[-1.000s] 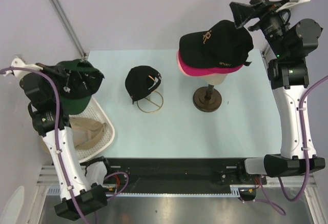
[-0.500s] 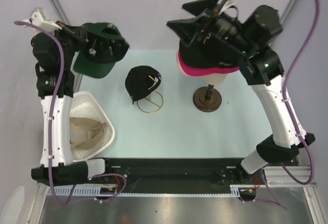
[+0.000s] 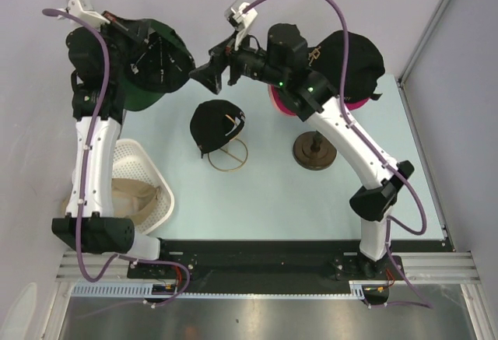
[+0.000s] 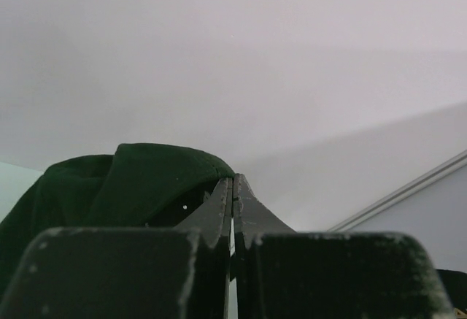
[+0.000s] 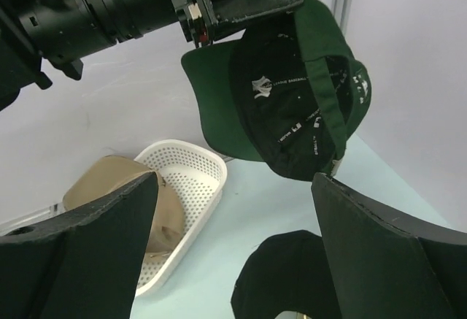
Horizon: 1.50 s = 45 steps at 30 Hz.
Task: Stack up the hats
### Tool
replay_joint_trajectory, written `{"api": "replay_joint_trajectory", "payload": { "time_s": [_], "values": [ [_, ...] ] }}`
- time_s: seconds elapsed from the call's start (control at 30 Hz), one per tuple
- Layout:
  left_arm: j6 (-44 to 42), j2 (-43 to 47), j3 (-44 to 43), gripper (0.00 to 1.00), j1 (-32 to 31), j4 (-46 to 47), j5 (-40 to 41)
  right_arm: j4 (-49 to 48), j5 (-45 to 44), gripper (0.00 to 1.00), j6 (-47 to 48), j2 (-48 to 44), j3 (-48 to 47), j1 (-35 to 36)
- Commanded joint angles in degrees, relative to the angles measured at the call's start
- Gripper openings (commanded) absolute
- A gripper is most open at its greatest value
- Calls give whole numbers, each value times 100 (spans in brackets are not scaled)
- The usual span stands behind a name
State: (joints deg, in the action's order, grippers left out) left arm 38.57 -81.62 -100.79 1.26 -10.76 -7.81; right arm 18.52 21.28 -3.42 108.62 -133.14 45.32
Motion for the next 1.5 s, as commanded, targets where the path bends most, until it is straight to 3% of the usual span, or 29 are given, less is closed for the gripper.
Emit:
{"api": "replay_joint_trajectory", "payload": {
  "time_s": [0.0,0.13,0.2,0.63,0.97,1.2,1.33,1.47],
  "values": [
    [485,-319,-344,0,-73,777,-203,-1067,-246,91,-124,72,42,55],
    [652,-494,-432,0,-73,944,-290,-1421,-1972,96,902,352,315,512],
    [705,-547,-476,0,-73,980,-326,-1535,-2406,96,1159,563,167,548],
    [1214,-434,-125,0,-73,1252,-809,-2572,-3489,97,2319,1820,-617,434],
    [1135,76,621,0,-73,1182,-836,-3231,-3438,86,2434,1988,-687,232],
    [1267,243,1009,0,-73,1243,-880,-3364,-3174,71,2329,2014,-634,91],
    [1355,226,1193,0,-73,1471,-994,-3496,-3051,70,2293,2093,-625,21],
    [1478,51,1281,0,-73,1814,-1248,-3566,-2989,60,2276,2163,-617,-23]
  ]
}}
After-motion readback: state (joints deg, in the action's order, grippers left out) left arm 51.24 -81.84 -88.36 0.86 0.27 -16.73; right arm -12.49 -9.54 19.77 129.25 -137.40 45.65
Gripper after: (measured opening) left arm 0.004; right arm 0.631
